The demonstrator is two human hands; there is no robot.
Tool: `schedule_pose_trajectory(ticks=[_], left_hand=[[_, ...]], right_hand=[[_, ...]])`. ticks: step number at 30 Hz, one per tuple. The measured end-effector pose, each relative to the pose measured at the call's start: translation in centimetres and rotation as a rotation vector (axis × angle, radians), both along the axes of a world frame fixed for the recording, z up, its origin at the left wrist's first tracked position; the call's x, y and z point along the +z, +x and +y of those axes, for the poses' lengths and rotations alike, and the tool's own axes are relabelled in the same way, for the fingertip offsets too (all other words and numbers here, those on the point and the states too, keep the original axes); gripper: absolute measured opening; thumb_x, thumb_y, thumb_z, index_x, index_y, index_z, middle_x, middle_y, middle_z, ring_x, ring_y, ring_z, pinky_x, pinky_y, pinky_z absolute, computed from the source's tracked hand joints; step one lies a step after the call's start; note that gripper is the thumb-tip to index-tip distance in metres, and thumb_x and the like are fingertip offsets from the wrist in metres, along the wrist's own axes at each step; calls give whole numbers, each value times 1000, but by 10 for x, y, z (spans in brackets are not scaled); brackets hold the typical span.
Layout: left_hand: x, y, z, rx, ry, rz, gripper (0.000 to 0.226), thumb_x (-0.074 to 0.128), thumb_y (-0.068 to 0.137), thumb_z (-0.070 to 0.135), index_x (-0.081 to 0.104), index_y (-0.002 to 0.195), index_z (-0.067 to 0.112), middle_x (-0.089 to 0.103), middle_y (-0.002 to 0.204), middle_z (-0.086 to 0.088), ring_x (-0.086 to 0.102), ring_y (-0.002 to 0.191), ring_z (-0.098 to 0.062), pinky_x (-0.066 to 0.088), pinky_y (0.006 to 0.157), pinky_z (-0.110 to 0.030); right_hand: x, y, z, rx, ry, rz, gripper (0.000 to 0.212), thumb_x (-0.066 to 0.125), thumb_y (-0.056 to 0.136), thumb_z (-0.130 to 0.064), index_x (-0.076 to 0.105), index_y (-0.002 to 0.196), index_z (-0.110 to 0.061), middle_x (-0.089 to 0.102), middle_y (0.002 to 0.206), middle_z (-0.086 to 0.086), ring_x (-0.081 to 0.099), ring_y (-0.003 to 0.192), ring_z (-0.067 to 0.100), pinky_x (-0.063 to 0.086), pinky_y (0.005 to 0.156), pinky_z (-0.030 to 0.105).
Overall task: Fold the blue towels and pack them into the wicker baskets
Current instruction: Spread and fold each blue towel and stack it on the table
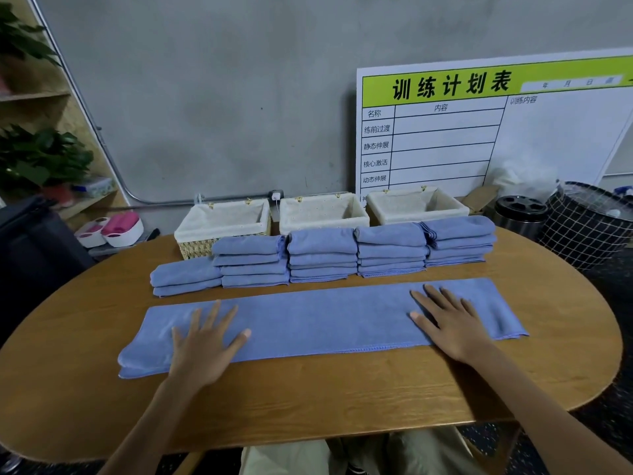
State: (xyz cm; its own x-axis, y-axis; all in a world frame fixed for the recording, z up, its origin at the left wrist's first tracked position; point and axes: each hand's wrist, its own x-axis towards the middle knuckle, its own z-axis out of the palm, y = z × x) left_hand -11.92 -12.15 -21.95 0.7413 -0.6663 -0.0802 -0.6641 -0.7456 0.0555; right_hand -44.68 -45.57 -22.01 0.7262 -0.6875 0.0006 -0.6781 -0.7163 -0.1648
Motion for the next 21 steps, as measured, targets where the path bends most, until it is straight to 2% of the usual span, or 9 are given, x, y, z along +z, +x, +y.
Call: schedule_pose_trajectory(ticks=[2,4,6,8,11,12,17,19,21], left_hand=[[2,9,16,30,16,5,97,-4,70,94,-3,156,49,-14,167,10,-8,154,-28,2,117,-67],[3,19,33,75,36,-7,107,-13,59,97,-4,155,51,-13,167,9,-6,154,-28,4,117,-67],[9,22,38,94,61,-4,106,-11,60,98,-3,155,51,-13,167,7,-5,154,-30,7,118,-67],[18,14,22,63,44,-15,98,-2,68,93,1,156,49,-13,168,4,-4,154,-32,9,118,-67],[23,3,-19,-12,-46,-9,89,2,75,87,4,156,49,-9,168,6,-6,154,-29,6,118,-67],[22,3,-28,-15,-42,24,86,5,78,86,3,156,49,-10,168,6,-7,154,-28,4,118,-68],[4,38,7,108,23,19,89,5,75,85,-6,155,49,-13,168,4,-7,154,-28,6,118,-67],[4,50,25,141,64,6,90,3,73,84,-11,154,48,-15,167,2,-6,154,-29,8,118,-65],[4,53,33,150,91,-1,90,1,73,83,-14,154,47,-16,167,0,-5,154,-30,9,119,-64]], right_hand=[[2,-3,1,-2,-7,28,94,-16,73,-87,3,156,-46,-5,166,-11,-6,154,16,1,123,43],[3,-2,2,-6,-17,50,73,2,89,-74,3,156,-45,-5,167,-10,-6,154,17,1,123,43],[4,0,4,-12,-27,50,67,8,94,-69,3,156,-44,-4,167,-10,-6,154,18,1,123,43],[4,0,4,-7,-25,53,76,-3,88,-77,3,156,-44,-4,167,-10,-5,154,18,1,122,44],[2,-1,2,-5,-27,34,105,-23,63,-88,3,156,-45,-3,166,-12,-4,154,18,1,122,44],[2,-2,0,-8,-20,31,108,-25,60,-89,3,156,-46,-3,166,-12,-4,154,17,1,122,44],[4,-3,2,-22,-2,30,83,-5,79,-78,2,155,-47,-4,166,-11,-6,154,16,1,123,44],[4,-3,2,-16,-10,44,84,-8,79,-82,2,155,-47,-4,166,-12,-5,153,16,1,123,43],[3,-4,1,-13,-16,31,95,-16,70,-86,2,155,-47,-3,166,-12,-5,153,16,1,123,43]])
